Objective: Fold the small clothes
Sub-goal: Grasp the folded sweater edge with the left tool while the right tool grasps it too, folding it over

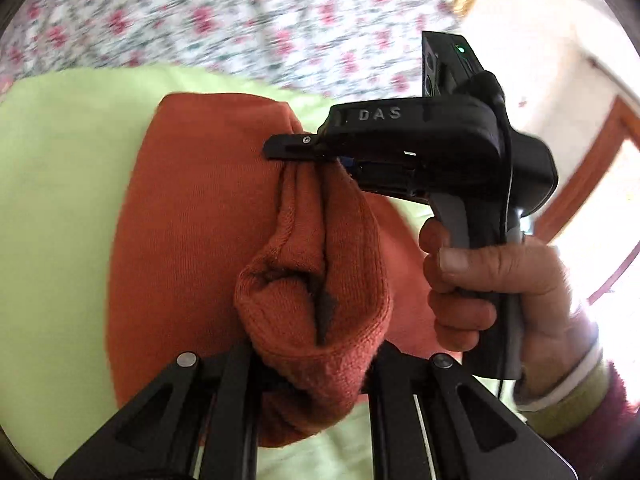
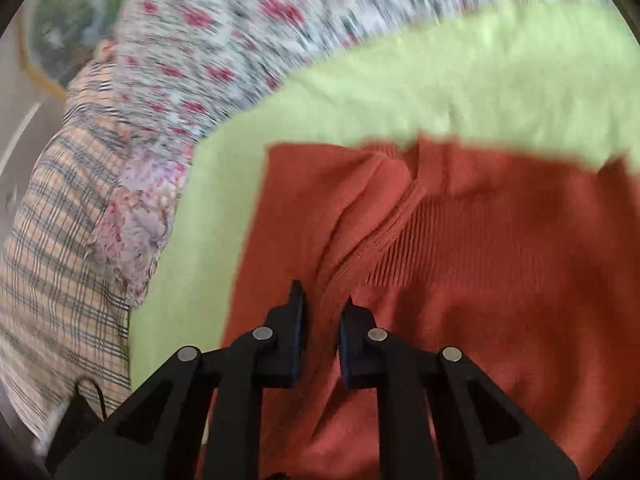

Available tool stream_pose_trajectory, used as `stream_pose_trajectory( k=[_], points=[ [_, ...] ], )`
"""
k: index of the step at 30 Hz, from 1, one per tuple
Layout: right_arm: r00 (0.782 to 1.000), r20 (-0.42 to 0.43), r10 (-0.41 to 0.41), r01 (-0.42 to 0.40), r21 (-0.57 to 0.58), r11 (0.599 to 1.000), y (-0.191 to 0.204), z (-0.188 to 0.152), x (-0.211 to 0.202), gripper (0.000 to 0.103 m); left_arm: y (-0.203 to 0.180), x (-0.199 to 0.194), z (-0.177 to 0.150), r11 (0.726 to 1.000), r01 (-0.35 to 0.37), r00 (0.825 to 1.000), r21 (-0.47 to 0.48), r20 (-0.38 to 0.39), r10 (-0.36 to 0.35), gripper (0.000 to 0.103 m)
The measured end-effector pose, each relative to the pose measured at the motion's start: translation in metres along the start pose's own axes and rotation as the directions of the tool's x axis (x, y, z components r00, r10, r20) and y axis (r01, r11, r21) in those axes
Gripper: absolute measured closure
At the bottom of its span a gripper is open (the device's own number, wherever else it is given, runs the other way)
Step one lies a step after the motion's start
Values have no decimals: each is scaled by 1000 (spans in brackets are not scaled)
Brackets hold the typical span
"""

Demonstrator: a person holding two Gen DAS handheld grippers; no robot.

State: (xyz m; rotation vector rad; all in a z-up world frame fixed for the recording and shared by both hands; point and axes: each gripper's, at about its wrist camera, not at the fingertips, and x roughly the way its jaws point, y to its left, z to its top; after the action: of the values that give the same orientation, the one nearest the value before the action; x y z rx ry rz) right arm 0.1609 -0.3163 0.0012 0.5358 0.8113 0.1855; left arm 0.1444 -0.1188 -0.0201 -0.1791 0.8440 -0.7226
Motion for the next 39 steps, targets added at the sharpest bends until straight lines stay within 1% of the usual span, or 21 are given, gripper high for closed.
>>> stream_pose_trajectory(
  k=[2,5,10,15,16,18,19,21,22,23,24,25,26,27,29,31,32,34,36,38,39],
  points=[
    [999,32,-18,19,-13,1000,-9,3,-29,87,-20,11,3,999,44,999,12,-13,-44,94],
    [995,33,-90,91,-20,996,-32,1,-53,87,-47,40,1,994,104,993,17,-58,-103,93],
    [982,-21,-187,188,18,982,-86,-13,-66,87,-67,90,-9,995,102,984,13,-152,-99,93],
    [980,-24,-198,198,22,980,-103,-19,-64,87,-67,103,-8,994,109,978,9,-178,-106,90],
    [977,-22,-211,211,14,977,-104,-20,-62,87,-66,103,-9,994,113,976,12,-187,-109,86],
    [973,-20,-231,231,2,973,-106,-24,-62,86,-64,96,-12,990,140,970,15,-203,-134,84],
    [970,-14,-243,243,-6,970,-105,-27,-64,84,-63,92,-14,989,146,968,16,-208,-140,82],
    [965,4,-264,264,-13,964,-104,-33,-71,76,-61,79,-17,986,167,963,20,-218,-159,72],
    [958,17,-287,287,-11,958,-103,-36,-77,70,-62,70,-19,985,171,962,26,-219,-161,61],
    [954,27,-298,298,-5,954,-103,-39,-83,67,-57,58,-22,986,164,966,30,-209,-154,51],
    [950,30,-312,312,5,950,-103,-40,-87,59,-56,49,-22,987,159,968,28,-201,-150,48],
    [947,44,-320,319,17,948,-103,-43,-94,48,-52,43,-22,987,158,970,26,-193,-150,43],
    [947,56,-317,316,26,948,-103,-45,-100,43,-43,31,-23,988,151,973,19,-179,-145,36],
    [952,71,-298,295,42,954,-103,-49,-108,37,-37,25,-21,990,139,977,15,-168,-135,33],
    [968,78,-238,233,71,970,-103,-53,-116,30,-12,8,-17,997,81,988,-9,-130,-81,23],
    [981,64,-184,178,93,980,-103,-56,-117,16,14,4,-9,997,41,993,-59,-111,-47,19],
    [987,47,-156,152,93,984,-101,-56,-114,14,29,5,-5,995,26,993,-96,-111,-37,19],
    [990,6,-138,137,81,987,-99,-58,-104,13,53,13,3,986,15,992,-166,-120,-35,19],
    [988,-26,-150,152,73,986,-96,-61,-93,13,75,19,8,972,45,989,-229,-127,-76,19],
    [985,-42,-169,171,77,982,-97,-61,-85,13,89,40,15,968,54,985,-244,-144,-92,19],
    [983,-48,-179,183,84,980,-99,-61,-81,13,96,53,17,967,44,981,-251,-174,-89,19]
  ],
)
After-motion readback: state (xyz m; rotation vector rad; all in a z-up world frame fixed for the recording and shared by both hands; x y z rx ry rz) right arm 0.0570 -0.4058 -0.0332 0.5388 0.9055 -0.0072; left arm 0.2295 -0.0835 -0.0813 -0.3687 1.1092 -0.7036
